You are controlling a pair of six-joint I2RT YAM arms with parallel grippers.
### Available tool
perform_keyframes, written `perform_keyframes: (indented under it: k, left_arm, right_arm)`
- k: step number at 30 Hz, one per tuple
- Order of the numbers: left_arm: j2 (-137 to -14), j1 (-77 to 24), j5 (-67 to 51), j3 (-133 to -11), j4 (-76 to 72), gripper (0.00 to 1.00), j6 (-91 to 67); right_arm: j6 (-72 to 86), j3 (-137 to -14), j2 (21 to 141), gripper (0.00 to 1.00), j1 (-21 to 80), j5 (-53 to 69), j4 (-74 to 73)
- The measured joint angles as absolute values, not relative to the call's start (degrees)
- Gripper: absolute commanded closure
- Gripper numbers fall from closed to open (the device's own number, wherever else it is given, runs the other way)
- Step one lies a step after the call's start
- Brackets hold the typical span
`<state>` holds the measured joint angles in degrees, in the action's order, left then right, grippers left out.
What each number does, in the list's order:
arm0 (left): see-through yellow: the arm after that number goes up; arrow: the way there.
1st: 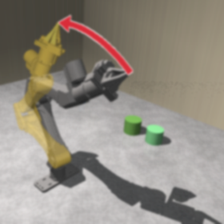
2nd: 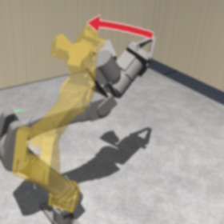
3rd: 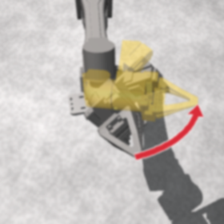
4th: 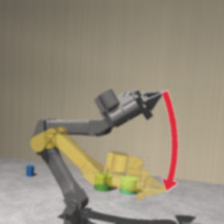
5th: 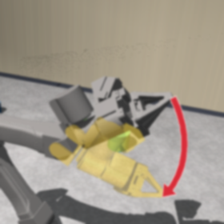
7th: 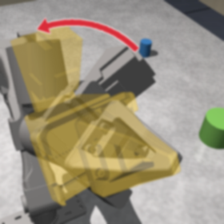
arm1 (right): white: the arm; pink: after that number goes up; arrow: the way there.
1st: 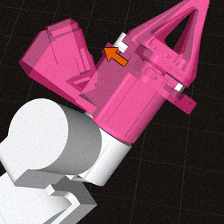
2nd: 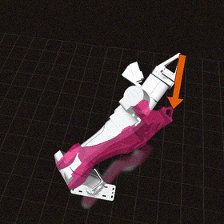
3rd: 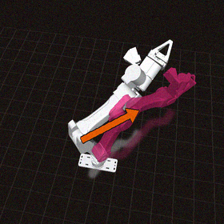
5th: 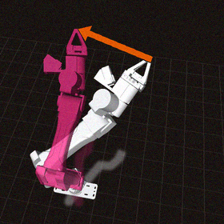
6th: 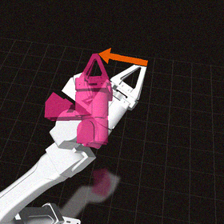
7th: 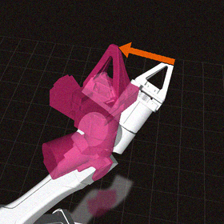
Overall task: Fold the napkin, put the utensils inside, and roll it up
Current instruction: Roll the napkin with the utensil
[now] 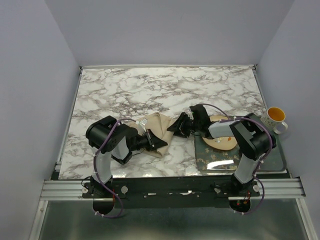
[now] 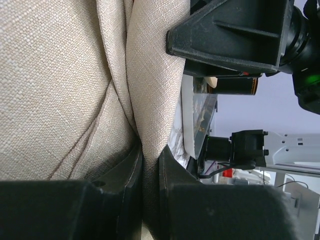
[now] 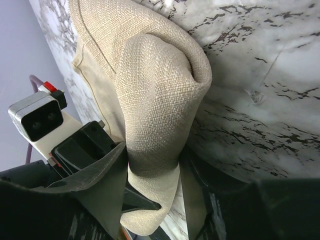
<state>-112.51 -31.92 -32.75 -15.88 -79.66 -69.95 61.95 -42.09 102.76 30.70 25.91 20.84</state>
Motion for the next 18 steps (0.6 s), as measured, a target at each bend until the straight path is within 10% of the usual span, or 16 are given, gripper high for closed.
perform_keyframes:
  k: [18]
  left_arm:
    - [-117.8,-31.5,-35.0,-16.5,-84.5,0.98,-76.5]
  right_arm:
    - [64.8,-39.3,105.2,1.0,30.9,25.8,27.6]
